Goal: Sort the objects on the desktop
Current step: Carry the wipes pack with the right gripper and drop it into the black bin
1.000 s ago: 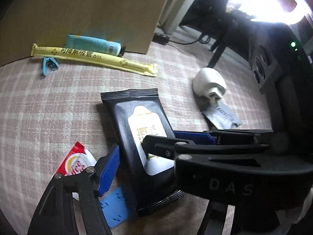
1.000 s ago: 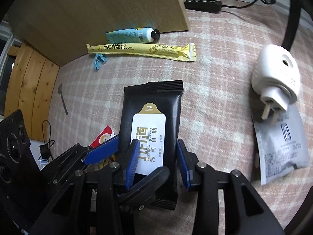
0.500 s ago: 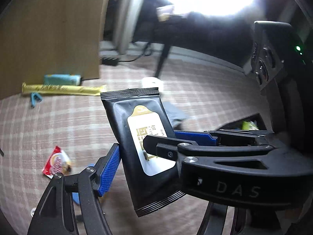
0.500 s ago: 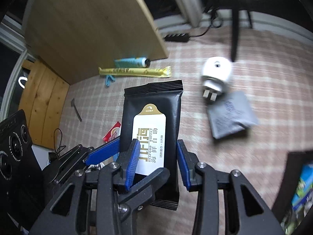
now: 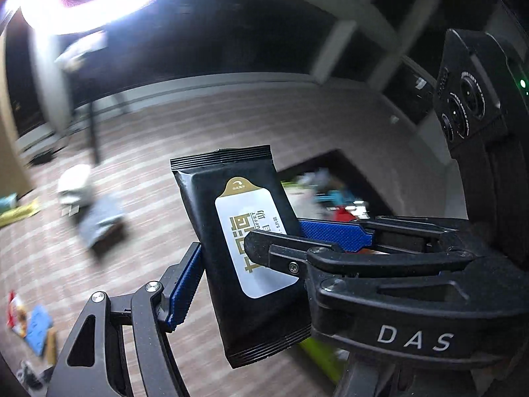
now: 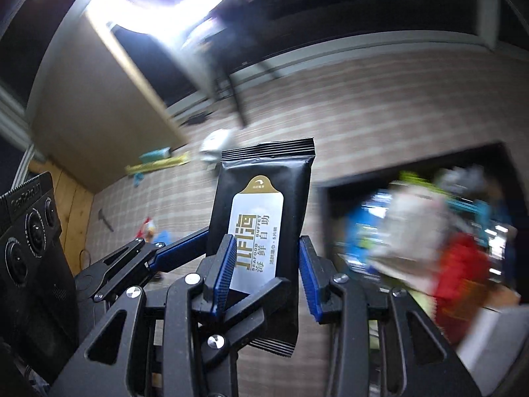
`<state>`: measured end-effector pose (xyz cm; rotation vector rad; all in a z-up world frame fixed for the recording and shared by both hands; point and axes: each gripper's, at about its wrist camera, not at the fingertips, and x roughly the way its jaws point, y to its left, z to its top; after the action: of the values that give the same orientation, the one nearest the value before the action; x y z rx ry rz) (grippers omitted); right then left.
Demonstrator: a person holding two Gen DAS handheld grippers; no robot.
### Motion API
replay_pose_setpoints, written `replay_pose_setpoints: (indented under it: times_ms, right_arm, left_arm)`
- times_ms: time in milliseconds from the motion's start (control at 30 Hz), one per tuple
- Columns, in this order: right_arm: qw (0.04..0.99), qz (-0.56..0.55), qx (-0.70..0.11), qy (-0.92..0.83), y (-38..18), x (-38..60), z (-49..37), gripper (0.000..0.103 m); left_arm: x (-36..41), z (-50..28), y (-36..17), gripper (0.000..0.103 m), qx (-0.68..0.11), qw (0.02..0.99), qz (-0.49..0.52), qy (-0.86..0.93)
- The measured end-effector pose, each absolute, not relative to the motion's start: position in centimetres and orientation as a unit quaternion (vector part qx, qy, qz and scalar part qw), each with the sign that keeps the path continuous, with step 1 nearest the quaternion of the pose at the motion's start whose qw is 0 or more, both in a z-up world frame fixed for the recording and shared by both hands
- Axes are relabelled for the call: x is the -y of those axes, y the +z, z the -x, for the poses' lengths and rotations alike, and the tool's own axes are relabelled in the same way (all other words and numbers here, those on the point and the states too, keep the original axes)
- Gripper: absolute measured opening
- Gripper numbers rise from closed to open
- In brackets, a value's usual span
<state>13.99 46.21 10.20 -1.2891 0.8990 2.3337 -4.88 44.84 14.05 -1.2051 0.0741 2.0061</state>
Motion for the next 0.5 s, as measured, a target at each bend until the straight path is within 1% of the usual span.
replay_pose_setpoints:
  times_ms: [300, 367, 433, 500]
  right_arm:
    - [0.250, 0.435, -0.328, 0.801, 11.6, -53.5, -23.1, 0.038]
    - [0.262, 0.432, -0.328, 0.798, 11.9, -54.7, -24.3, 0.039]
    - [0.277, 0.424, -0.328, 0.797, 12.4, -55.7, -25.5, 0.039]
    - [0.289, 0.412, -0.325, 0.801, 13.0, -56.1, -26.3, 0.042]
  left_arm:
    - [-55.7, 1.9, 15.2, 0.066, -0.064, 0.444, 0.459, 0.767]
    - [-57.2, 1.6, 15.4, 0.069, -0.069, 0.446, 0.457, 0.767]
    - [-58.1, 1.5, 15.8, 0.075, -0.075, 0.440, 0.453, 0.772]
    - [-58.5, 1.5, 16.2, 0.075, -0.077, 0.441, 0.445, 0.776]
